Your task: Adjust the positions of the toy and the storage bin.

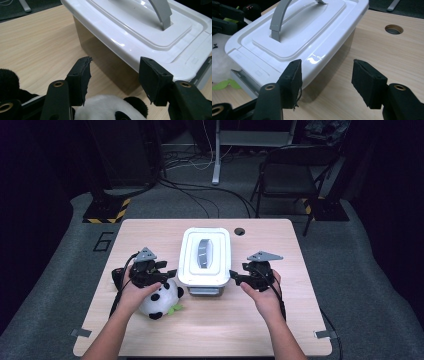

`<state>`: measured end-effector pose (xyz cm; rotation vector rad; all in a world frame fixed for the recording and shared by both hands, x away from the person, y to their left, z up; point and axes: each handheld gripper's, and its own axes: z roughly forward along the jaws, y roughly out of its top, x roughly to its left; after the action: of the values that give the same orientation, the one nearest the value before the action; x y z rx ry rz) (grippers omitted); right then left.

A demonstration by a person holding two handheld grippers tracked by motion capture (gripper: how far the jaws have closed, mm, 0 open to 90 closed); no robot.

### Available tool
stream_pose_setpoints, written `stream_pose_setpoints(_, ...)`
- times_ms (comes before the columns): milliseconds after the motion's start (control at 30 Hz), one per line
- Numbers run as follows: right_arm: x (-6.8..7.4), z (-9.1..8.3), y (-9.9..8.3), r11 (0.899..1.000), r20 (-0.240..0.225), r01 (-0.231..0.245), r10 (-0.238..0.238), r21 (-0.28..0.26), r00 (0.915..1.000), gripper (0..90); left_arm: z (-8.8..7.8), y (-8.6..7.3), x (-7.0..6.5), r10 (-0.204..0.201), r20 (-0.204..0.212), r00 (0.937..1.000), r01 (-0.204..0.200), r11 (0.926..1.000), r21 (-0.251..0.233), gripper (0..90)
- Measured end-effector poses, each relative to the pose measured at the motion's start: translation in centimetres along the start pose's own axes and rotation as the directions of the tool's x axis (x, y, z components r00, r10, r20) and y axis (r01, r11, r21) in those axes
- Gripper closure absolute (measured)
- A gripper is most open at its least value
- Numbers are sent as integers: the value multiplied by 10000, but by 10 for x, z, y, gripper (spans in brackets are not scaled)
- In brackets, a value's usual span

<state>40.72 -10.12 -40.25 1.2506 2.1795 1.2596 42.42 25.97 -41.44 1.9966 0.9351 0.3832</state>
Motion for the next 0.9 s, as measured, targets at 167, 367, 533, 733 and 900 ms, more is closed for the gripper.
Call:
stream_pose_setpoints(167,4,8,2,10000,11,9,-9,42,10000,386,4,-6,4,-115,-9,9999,115,9999,88,428)
stream_pose_setpoints(367,2,17,5,9997,-188,-213,215,124,9996,385,7,-6,2,-69,199,9998,68,10000,30,422)
stream_pose_setpoints(533,5,27,8,9990,-192,-81,89,437,9998,416,8,-6,3,-171,353,9992,172,9998,-30,424)
stream_pose_setpoints(733,8,31,14,9985,-125,268,-263,486,9996,509,7,-6,1,-59,419,9991,66,9998,-164,442)
stream_pose_setpoints(900,10,27,12,9978,-42,467,-466,461,9989,571,5,-6,1,-74,566,9984,83,9999,-143,440)
